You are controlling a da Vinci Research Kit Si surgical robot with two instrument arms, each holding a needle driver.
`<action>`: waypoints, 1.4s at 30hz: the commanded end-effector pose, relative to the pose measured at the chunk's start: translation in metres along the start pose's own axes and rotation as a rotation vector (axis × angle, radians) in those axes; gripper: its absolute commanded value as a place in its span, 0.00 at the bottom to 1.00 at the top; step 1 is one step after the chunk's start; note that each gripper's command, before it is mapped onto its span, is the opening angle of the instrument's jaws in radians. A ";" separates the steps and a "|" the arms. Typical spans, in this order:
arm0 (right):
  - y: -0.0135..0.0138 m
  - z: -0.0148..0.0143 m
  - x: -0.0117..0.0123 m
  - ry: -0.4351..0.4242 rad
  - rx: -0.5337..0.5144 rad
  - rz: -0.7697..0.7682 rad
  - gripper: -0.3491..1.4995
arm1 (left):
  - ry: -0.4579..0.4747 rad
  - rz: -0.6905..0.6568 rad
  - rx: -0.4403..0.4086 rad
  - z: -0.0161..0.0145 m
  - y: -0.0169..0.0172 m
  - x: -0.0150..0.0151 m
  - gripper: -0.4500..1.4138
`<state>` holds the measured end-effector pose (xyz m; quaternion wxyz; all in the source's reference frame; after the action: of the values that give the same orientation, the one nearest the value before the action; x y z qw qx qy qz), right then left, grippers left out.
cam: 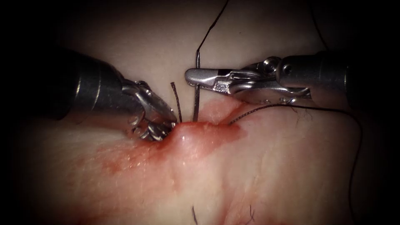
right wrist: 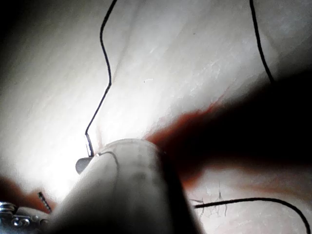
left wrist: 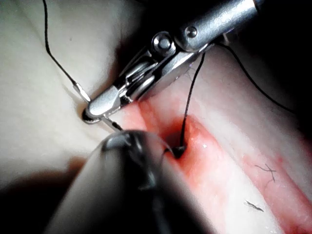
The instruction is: Wound Closure
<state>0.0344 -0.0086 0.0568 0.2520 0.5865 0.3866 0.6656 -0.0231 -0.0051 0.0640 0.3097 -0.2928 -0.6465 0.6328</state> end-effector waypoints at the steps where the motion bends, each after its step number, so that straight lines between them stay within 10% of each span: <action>1: -0.0001 0.0010 0.0003 0.000 0.002 -0.001 0.00 | 0.000 0.001 0.000 0.0004 -0.0005 0.0004 0.00; 42: -0.0009 0.0013 -0.0009 0.003 0.035 0.139 0.00 | -0.002 0.002 -0.001 0.0003 -0.0005 0.0003 0.00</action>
<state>0.0348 -0.0089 0.0554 0.1931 0.6156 0.3548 0.6766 -0.0231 -0.0051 0.0640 0.3086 -0.2924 -0.6470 0.6330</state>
